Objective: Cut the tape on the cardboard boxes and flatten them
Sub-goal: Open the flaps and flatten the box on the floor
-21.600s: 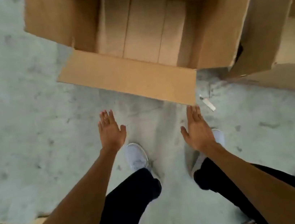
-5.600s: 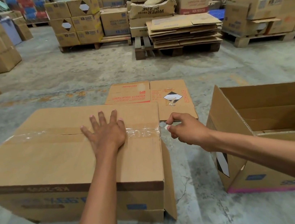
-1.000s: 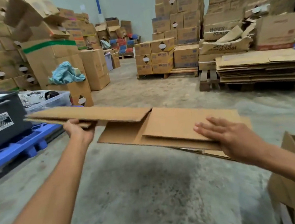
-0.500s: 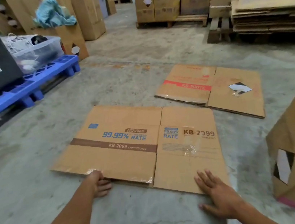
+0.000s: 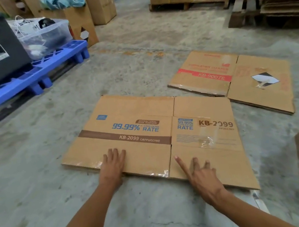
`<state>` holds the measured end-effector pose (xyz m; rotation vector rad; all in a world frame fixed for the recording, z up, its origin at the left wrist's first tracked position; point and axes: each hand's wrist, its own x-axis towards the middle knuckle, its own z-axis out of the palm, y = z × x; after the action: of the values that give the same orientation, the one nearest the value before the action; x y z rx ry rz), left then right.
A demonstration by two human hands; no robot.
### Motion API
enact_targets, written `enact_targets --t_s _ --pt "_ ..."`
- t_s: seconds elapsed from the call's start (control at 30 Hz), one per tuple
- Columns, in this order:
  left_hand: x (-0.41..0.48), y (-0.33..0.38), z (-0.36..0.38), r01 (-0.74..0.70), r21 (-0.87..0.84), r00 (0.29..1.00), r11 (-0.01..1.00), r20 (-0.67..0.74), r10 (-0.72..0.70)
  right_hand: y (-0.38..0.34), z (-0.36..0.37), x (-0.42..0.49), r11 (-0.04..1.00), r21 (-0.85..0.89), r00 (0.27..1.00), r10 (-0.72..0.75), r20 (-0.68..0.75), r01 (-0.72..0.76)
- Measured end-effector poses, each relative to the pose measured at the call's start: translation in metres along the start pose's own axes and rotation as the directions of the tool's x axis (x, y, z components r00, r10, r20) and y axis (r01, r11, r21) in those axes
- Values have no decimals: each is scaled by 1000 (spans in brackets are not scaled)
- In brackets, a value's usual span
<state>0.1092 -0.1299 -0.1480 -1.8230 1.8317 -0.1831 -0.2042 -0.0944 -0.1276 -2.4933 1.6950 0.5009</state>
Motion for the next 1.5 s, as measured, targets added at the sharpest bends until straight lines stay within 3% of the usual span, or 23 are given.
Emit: enact_targets --t_s 0.13,0.3,0.4,0.5,0.6,0.8,1.0,1.17,1.33,1.47,1.5 --pt "1 -7 2 3 -62 998 998 -59 -7 1 -19 11 996 -46 997 82 0 -82" --pt "10 -24 -26 -21 -186 984 982 -178 -12 5 -37 16 985 -126 988 101 -115 -115" --pt "13 -39 -53 -107 -251 953 962 -303 27 3 -51 16 984 86 973 169 -155 -157" --pt "14 -61 -89 -196 -347 917 917 -395 46 3 -86 23 987 161 986 32 -165 -5" --pt "23 -95 -123 -265 -309 937 914 -307 168 16 -142 32 993 61 977 -92 -194 105" --pt "27 -157 -216 -338 -197 899 920 -358 254 45 -258 24 999 17 951 -35 -309 42" --pt "26 -191 -339 -389 -90 756 917 -600 262 83 -364 -14 999 10 890 46 -454 -47" --pt "53 -171 -408 -410 -42 623 911 -742 246 130 -401 -34 976 -71 799 127 -588 -207" --pt "121 -99 -443 -484 -66 493 873 -845 209 206 -384 -7 936 -116 739 181 -649 -332" --pt "198 -22 -447 -442 -20 383 897 -908 168 277 -337 38 923 -153 720 164 -675 -354" --pt "227 4 -447 -421 1 383 907 -906 178 298 -320 57 915 -162 724 174 -667 -369"
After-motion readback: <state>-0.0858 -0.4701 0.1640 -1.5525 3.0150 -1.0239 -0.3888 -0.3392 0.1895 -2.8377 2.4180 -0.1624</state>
